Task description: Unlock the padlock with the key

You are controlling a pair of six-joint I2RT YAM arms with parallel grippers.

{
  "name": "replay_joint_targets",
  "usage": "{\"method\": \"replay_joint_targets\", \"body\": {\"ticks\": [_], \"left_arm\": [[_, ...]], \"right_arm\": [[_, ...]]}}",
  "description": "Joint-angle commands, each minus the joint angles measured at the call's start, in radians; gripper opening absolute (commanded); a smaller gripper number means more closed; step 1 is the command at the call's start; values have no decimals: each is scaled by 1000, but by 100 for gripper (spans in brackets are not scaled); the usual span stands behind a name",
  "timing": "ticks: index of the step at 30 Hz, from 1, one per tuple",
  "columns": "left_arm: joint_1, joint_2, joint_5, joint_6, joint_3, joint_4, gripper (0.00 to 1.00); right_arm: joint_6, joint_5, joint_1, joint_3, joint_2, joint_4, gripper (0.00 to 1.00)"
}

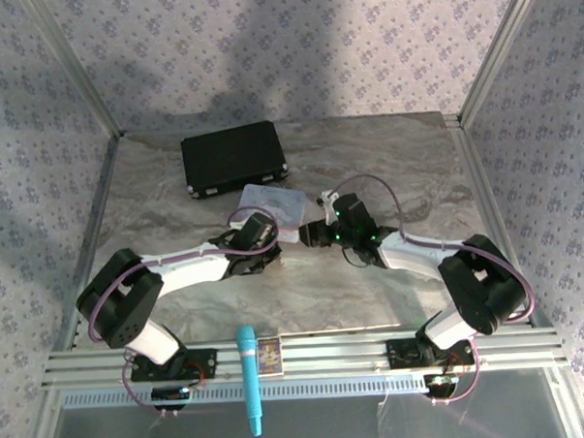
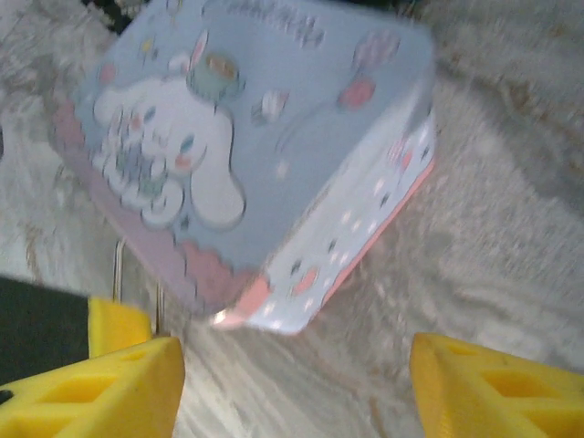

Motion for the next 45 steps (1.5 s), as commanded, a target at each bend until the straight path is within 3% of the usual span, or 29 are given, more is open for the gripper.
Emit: {"method": "replay_joint_targets", "body": {"ticks": [1,7,14,25,37,45], "left_arm": [[8,-16,-28,44,9,-113,4],[19,-5,-34,79,28,-155,5],[26,25,-68,140,59,-237,8],[23,111,-63,162,91,-235,17],[13,136,-141,231,162,-347,25],[-15,181,-143,264,227,-387,19]], "right_arm": [[40,76,-1,97,36,-98,73],[74,84,-2,234,169,-189,71],[65,116,18,280,249,-216,66],[74,79,8,285,299,-203,61],[80,75,5,260,301,-180,59],[85,65,-1,242,298,-159,57]]}}
